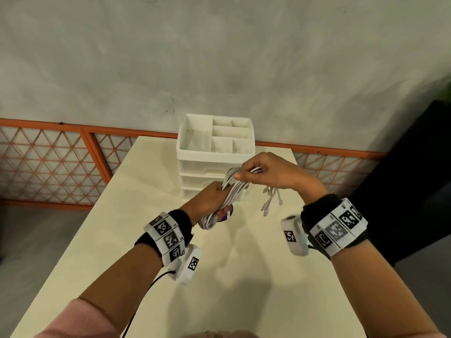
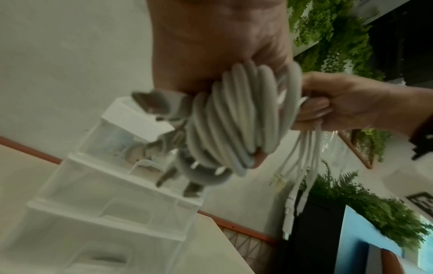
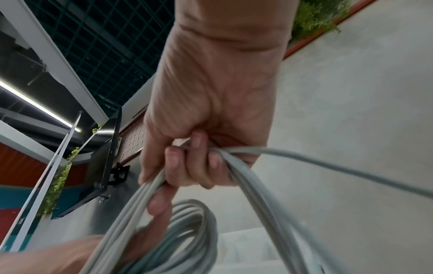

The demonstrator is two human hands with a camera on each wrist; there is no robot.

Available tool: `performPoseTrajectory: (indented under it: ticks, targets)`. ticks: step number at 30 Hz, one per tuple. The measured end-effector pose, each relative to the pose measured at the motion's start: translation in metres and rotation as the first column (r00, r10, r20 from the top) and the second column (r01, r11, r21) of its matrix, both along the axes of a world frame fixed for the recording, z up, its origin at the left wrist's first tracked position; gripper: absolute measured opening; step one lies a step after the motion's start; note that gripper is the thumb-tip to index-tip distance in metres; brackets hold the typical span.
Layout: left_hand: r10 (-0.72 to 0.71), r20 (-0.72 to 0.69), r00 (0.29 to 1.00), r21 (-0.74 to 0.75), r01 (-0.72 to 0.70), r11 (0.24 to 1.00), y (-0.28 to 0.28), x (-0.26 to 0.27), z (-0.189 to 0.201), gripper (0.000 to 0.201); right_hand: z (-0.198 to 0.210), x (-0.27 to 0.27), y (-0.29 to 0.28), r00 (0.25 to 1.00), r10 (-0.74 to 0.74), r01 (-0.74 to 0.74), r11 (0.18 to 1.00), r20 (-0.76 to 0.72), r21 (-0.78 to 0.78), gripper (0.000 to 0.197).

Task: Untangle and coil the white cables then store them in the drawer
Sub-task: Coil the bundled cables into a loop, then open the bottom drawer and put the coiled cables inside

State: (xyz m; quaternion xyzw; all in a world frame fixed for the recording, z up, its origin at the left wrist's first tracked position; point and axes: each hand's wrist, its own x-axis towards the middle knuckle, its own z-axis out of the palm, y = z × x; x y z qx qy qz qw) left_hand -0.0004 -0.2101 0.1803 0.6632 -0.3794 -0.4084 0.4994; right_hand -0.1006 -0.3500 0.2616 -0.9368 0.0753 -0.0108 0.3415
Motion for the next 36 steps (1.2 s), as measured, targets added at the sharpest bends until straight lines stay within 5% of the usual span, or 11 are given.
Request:
performPoseTrajectory:
  ticks: [4, 7, 14, 18, 23, 26, 29, 32, 36]
  targets:
    - [-0.031, -0.134, 0.991, 0.028, 0.035, 0.999, -0.002, -0.009, 0.007, 0.081, 0.003, 0.007, -0.002, 0.997, -0.032, 0.025, 0.993, 0.068, 0.112, 0.025]
    - [-0.051, -0.226, 0.973, 0.024, 0.058, 0.998, 0.000, -0.010, 0.008, 0.091, -0.001, 0.010, -0.002, 0.992, -0.085, 0.070, 0.985, 0.089, 0.161, 0.028]
    - [-0.061, 0.027, 0.998, 0.095, 0.058, 0.994, 0.001, -0.017, 0.005, 0.047, -0.006, 0.021, 0.006, 0.988, -0.143, 0.132, 0.975, 0.052, 0.181, 0.025]
    - [-0.041, -0.014, 0.999, 0.106, 0.042, 0.994, 0.002, -0.014, 0.005, 0.036, -0.005, 0.021, 0.002, 0.989, -0.140, 0.134, 0.985, 0.047, 0.112, 0.033]
    - [-0.083, 0.052, 0.995, 0.118, 0.076, 0.990, 0.008, -0.006, 0.015, 0.034, -0.004, 0.006, -0.019, 0.999, -0.025, 0.035, 0.971, -0.045, 0.238, 0.033]
    - [-0.081, 0.122, 0.989, 0.154, 0.061, 0.986, 0.012, 0.000, 0.013, 0.032, -0.010, 0.002, -0.033, 0.993, -0.006, 0.019, 0.993, -0.119, 0.115, 0.037]
    - [-0.057, 0.134, 0.989, 0.167, 0.035, 0.985, 0.018, 0.010, 0.010, 0.034, -0.021, -0.004, -0.044, 0.988, -0.136, 0.138, 0.990, -0.073, 0.016, 0.047]
    - [-0.039, 0.117, 0.992, 0.182, 0.018, 0.983, 0.024, 0.020, 0.007, 0.035, -0.029, -0.014, -0.058, 0.955, -0.288, 0.280, 0.954, 0.070, 0.112, 0.048]
    - [-0.012, 0.104, 0.995, 0.187, -0.008, 0.982, 0.029, 0.026, 0.004, 0.034, -0.049, -0.016, -0.067, 0.968, -0.184, 0.193, 0.981, -0.173, 0.037, 0.026]
